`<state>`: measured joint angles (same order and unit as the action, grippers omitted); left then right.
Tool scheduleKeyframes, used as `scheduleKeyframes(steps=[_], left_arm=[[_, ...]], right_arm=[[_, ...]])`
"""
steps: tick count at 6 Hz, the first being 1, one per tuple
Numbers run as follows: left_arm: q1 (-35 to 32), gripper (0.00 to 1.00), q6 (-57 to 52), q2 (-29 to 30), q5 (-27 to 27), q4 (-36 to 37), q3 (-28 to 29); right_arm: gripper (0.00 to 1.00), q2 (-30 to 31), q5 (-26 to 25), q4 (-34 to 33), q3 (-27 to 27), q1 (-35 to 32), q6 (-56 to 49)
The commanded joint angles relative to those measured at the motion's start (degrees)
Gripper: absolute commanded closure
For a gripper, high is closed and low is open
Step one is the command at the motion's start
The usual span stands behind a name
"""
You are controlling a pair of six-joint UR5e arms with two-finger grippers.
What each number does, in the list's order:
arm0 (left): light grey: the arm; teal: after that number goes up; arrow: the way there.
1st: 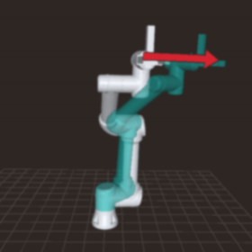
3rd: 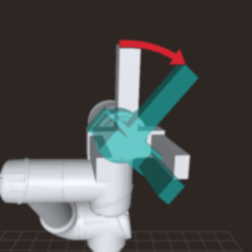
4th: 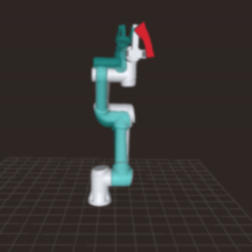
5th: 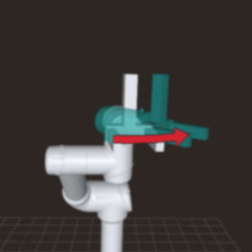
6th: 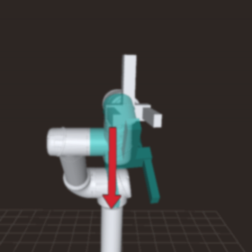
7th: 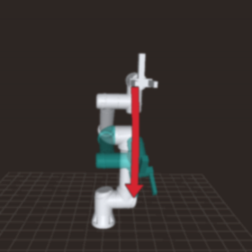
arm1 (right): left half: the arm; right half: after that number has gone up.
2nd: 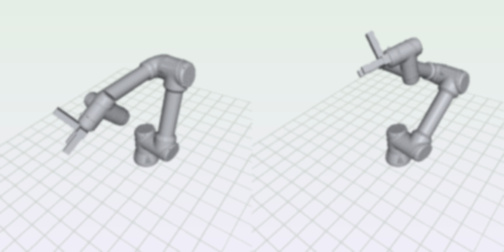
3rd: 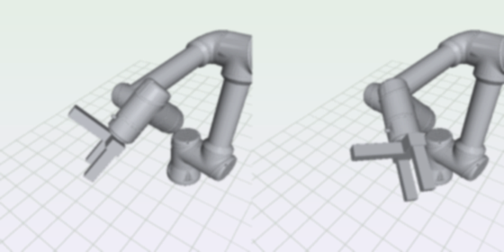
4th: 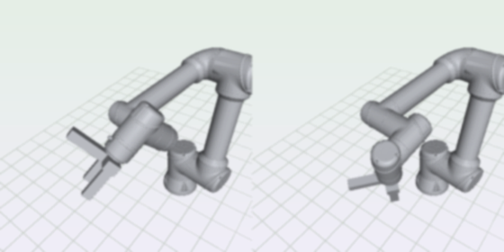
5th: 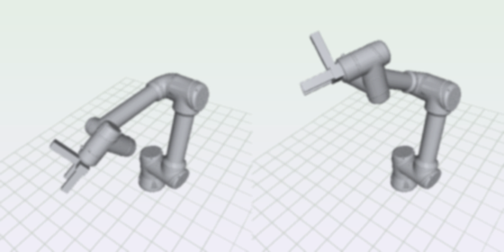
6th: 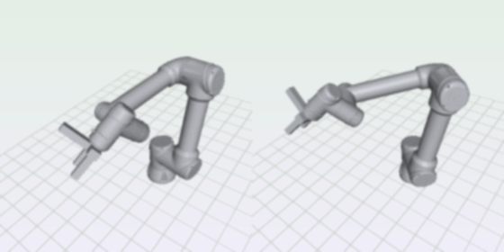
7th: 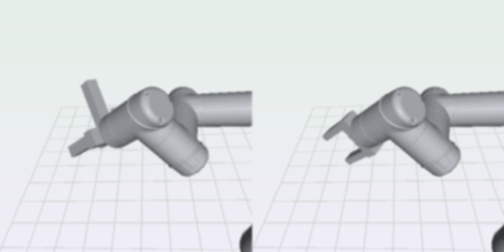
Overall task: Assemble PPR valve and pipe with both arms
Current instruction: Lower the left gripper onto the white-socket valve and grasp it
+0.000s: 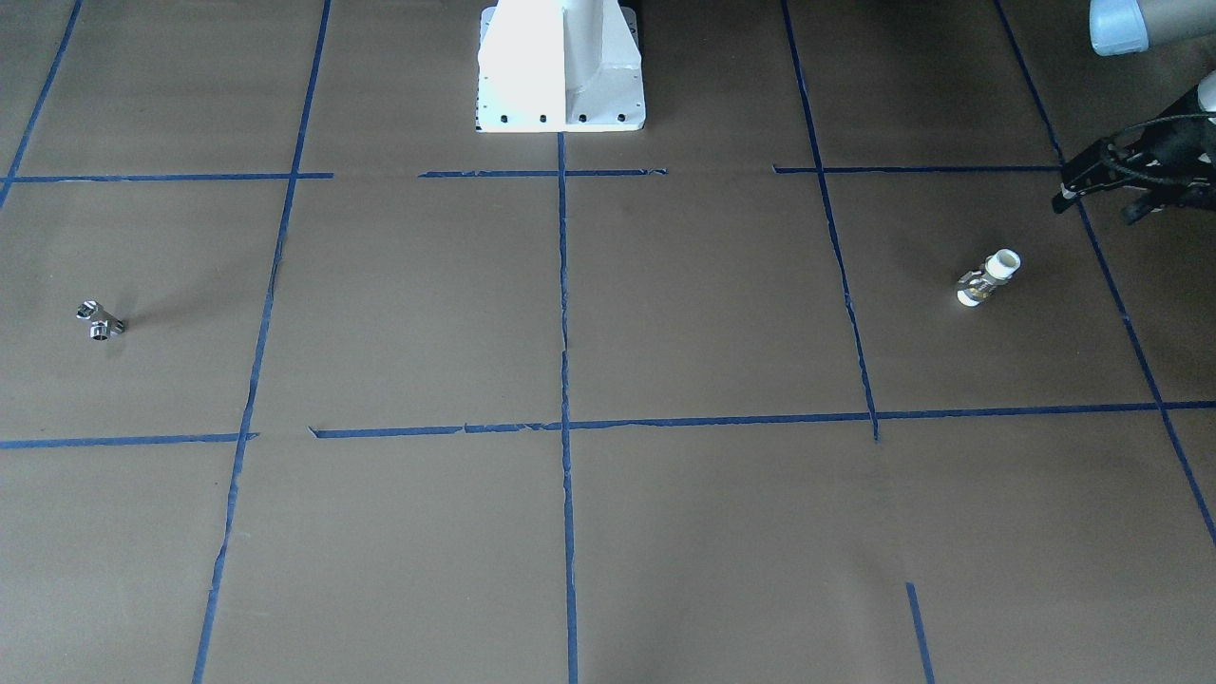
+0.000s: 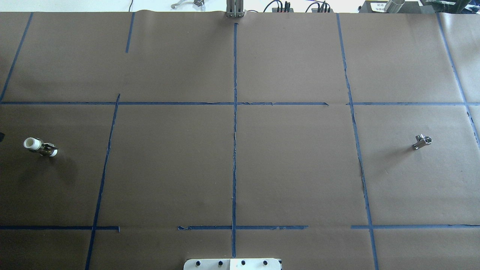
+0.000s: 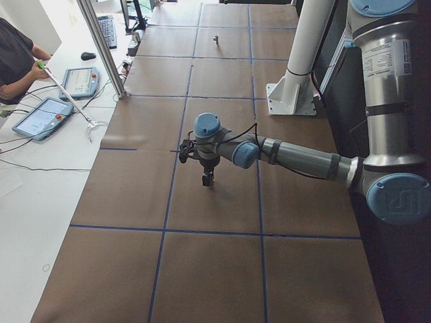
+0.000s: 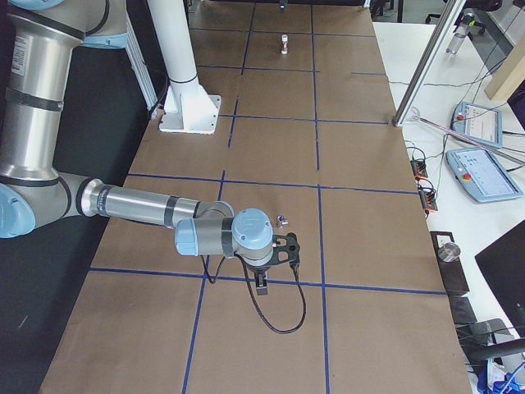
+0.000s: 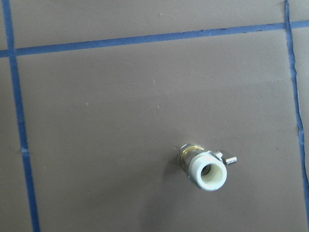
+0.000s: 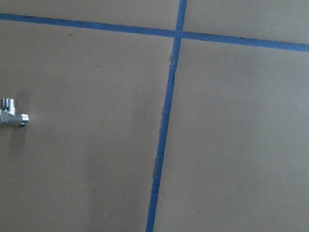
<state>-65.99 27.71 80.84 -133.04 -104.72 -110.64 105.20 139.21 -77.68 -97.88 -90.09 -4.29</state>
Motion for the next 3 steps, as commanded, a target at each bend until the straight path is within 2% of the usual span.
scheduleKeyframes(steps=[1, 3], left_arm=[[6.11, 0.00, 4.45, 2.21, 2.69, -0.66, 0.86], [8.69, 0.00, 4.54, 4.84, 2.69, -0.83, 5.67]], right_arm=[[0.00, 0.01, 0.09, -0.02, 0.14, 0.44, 0.07], [0.00, 0.01, 0.09, -0.02, 0.23, 0.62, 0.16]])
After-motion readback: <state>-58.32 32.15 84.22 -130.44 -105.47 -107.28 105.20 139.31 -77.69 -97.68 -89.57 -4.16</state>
